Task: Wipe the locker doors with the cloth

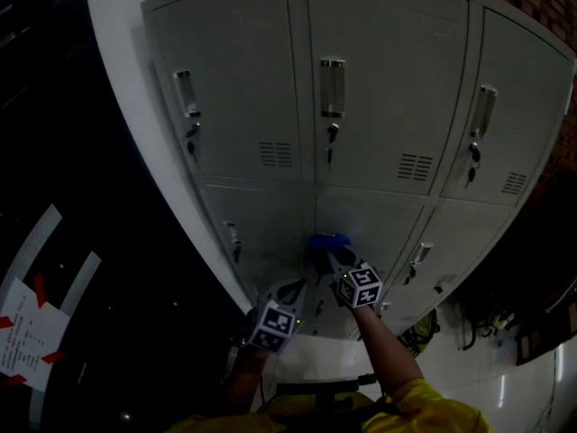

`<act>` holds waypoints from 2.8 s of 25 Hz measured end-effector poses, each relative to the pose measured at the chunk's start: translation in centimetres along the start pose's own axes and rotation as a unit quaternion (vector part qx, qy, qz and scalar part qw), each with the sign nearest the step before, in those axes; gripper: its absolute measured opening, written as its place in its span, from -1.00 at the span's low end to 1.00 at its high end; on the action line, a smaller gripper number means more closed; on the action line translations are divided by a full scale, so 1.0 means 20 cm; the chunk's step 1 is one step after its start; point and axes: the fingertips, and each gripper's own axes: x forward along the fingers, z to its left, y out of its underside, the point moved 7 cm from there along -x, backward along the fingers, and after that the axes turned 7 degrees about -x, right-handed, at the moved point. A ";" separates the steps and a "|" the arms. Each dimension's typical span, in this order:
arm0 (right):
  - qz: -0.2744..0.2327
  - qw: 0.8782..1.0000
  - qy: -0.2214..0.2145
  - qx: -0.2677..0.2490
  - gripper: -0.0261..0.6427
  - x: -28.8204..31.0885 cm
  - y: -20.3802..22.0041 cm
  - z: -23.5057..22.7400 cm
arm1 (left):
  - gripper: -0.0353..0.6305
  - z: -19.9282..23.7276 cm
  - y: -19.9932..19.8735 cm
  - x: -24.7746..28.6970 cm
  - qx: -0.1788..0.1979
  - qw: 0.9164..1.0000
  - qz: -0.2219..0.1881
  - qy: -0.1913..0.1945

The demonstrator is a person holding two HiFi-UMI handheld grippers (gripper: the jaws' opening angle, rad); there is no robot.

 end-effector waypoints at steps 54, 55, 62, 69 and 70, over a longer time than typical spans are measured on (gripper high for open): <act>0.109 0.982 0.137 0.075 -0.72 -0.40 0.74 -0.41 | -0.89 0.04 0.05 0.20 0.007 1.000 0.007 0.017; 0.111 0.985 0.111 0.077 -0.72 -0.33 0.75 -0.34 | -0.89 0.05 0.07 0.17 0.005 1.000 0.008 0.011; 0.098 0.990 0.040 0.087 -0.72 0.11 0.69 0.06 | -0.89 0.11 0.12 0.03 -0.006 1.000 0.016 -0.014; 0.106 0.983 0.143 0.037 -0.72 -0.40 0.49 -0.21 | -0.89 0.11 0.09 0.05 0.003 1.000 0.006 -0.001; 0.093 0.983 0.159 0.025 -0.72 -0.52 0.38 -0.23 | -0.89 0.10 0.08 0.06 0.005 1.000 0.004 0.003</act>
